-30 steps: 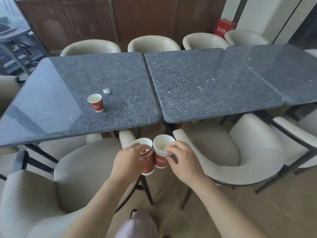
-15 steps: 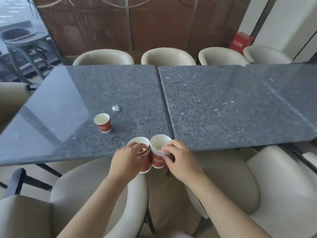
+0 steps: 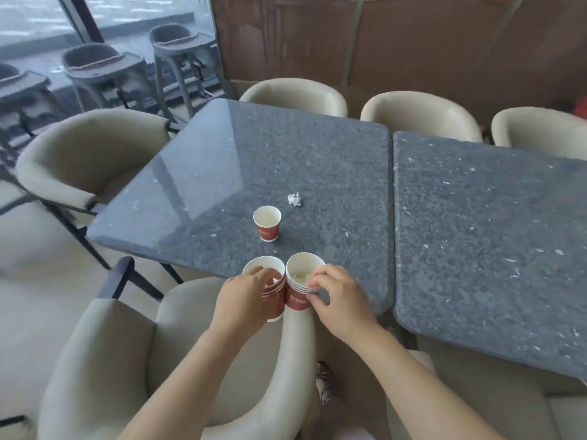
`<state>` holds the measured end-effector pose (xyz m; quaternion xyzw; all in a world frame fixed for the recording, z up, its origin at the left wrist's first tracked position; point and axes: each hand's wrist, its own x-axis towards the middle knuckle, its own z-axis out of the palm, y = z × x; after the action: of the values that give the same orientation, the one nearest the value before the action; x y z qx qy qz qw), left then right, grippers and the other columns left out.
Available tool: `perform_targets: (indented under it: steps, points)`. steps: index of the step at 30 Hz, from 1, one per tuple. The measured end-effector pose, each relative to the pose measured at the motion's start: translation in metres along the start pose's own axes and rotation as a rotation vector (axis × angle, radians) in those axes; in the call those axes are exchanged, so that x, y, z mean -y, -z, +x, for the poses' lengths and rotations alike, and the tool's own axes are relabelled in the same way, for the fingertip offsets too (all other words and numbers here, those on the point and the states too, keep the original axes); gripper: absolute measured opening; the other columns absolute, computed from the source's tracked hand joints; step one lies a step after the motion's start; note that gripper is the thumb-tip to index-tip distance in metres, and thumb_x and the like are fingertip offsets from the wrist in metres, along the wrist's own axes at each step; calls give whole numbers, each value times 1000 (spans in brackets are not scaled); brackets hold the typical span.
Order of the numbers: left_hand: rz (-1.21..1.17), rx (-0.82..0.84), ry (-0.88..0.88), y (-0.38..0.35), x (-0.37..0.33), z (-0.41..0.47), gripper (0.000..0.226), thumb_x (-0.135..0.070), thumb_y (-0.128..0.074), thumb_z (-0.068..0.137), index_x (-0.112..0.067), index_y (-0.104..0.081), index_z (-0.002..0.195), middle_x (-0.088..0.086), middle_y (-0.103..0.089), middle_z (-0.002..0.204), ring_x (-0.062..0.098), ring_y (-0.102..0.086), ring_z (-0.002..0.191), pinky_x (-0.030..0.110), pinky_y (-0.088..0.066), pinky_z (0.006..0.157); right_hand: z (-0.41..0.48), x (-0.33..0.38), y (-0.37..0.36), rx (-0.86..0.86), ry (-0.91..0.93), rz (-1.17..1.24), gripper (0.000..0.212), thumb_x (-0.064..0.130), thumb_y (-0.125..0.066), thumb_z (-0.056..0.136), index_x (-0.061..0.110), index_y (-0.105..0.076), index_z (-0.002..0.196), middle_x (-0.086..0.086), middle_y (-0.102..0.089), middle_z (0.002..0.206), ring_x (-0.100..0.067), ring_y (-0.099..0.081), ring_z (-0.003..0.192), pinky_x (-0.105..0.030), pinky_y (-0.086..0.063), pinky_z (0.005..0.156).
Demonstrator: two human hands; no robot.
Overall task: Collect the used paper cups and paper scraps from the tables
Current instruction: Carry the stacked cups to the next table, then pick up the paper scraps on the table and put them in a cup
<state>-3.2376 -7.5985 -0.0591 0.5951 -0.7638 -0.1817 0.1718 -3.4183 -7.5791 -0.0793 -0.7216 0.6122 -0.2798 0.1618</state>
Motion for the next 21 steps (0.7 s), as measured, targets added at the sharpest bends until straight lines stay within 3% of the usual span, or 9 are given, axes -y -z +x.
perform_targets:
  steps: [7,12,21]
  points:
    - [60,-60,114,-3,15,35,25,-22,-64,73,-20,-68,97,-1,-69,98,29,-64,83,29,-40,66,60,-29,-18,82,66,25,11,9,-73,72,14,-66,78,4,-62,90,-18,-56,88,-21,-41,69]
    - [121,-21,199,-13,16,60,22,-21,-58,77,-25,-62,98,-6,-66,99,24,-60,92,30,-38,74,102,-63,-25,132,42,29,7,14,-70,76,15,-64,78,5,-62,89,-18,-54,89,-27,-44,66]
    - [149,-121,287,-21,0,103,23,-18,-61,75,-25,-61,97,-9,-66,97,20,-61,91,28,-35,73,163,-117,-38,260,69,-22,3,15,-64,80,15,-63,83,5,-60,95,-19,-51,95,-26,-40,61]
